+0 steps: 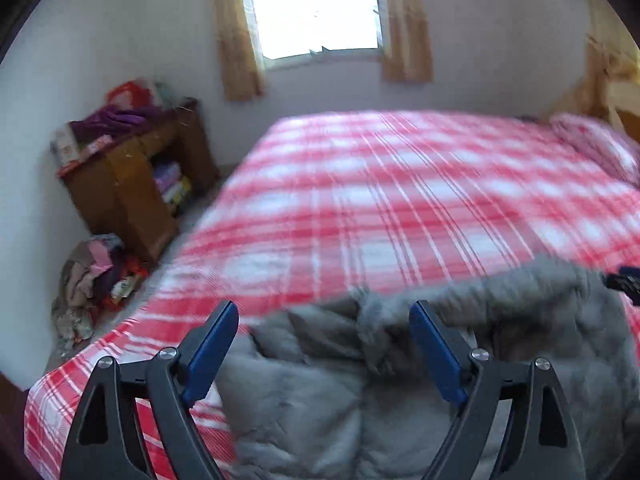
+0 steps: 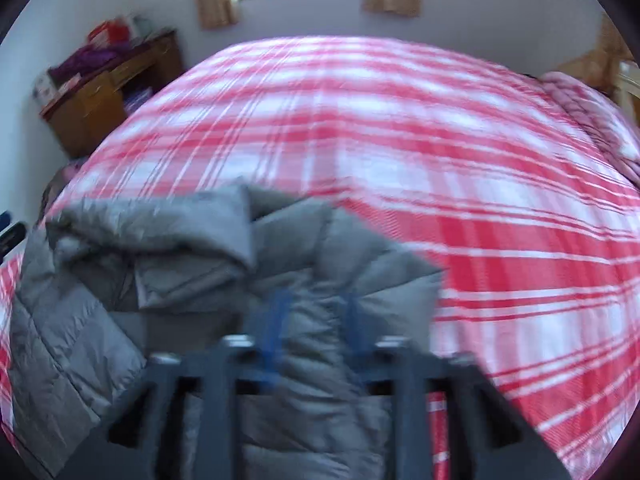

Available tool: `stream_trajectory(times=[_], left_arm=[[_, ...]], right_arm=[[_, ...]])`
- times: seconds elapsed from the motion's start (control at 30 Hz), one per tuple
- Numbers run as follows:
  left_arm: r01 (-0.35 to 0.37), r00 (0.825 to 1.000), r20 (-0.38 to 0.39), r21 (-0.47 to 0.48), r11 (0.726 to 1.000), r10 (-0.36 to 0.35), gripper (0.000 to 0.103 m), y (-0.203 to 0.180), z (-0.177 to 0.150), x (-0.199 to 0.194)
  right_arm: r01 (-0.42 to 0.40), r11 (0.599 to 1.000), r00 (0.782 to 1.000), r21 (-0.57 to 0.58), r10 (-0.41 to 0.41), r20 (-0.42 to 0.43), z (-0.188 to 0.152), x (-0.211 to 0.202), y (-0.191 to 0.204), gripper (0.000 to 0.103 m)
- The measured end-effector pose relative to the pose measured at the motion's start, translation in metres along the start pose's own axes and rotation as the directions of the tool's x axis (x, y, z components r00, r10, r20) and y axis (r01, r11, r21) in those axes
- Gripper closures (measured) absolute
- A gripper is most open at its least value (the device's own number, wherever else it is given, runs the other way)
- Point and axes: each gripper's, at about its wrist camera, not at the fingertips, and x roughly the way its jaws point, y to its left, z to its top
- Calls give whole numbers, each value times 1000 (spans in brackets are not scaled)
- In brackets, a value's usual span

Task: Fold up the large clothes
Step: 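Grasp the jacket hem with the left tool while the right tool grasps it too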

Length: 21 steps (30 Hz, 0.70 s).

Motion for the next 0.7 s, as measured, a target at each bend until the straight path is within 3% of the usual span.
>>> stream_trajectory(times=[0.07,0.1,0.13,0.17,0.27,0.3,0.33,0.37,0.4,0.5,0.57,0.7], left_arm=[[-75,997,7,-41,996,76,16,-1,14,6],[-83,997,-3,-71,994,83,16,-2,19,10],[-54,998,-19,-113,992,52,16,-7,25,17],[-32,999,-27,-130,991,28,16,-13,28,21],[-75,997,-29,-102,992,73,15,-39,24,39],[-85,996,-38,-92,992,82,15,-44,19,46],[-97,994,-50,-79,992,93,15,-48,15,54],[-129,988,-88,-56,990,124,15,-51,4,68],[-153,982,-118,-43,987,147,15,-51,-5,78],[-157,968,-208,-68,985,140,15,-41,-31,105],[-125,970,-223,-109,986,98,15,-34,-39,110],[-149,966,-219,-48,988,135,15,-46,-46,116]], right_arm=[[35,999,997,17,-37,71,13,-16,0,47],[31,999,995,12,-32,95,19,-21,3,60],[15,1000,993,5,-15,120,28,-25,11,80],[1,1000,991,2,-1,134,36,-26,18,83],[-133,991,981,1,132,143,55,-18,50,82],[-175,985,973,0,173,150,58,-14,59,73],[-182,983,970,-7,181,160,57,-10,65,51],[-179,984,969,-16,179,169,55,-4,73,45],[-177,984,970,-12,177,168,50,6,77,45],[-179,984,979,-3,178,101,34,35,81,65],[-154,988,985,-9,155,75,19,49,78,72],[-152,988,987,-29,154,54,7,62,74,79]])
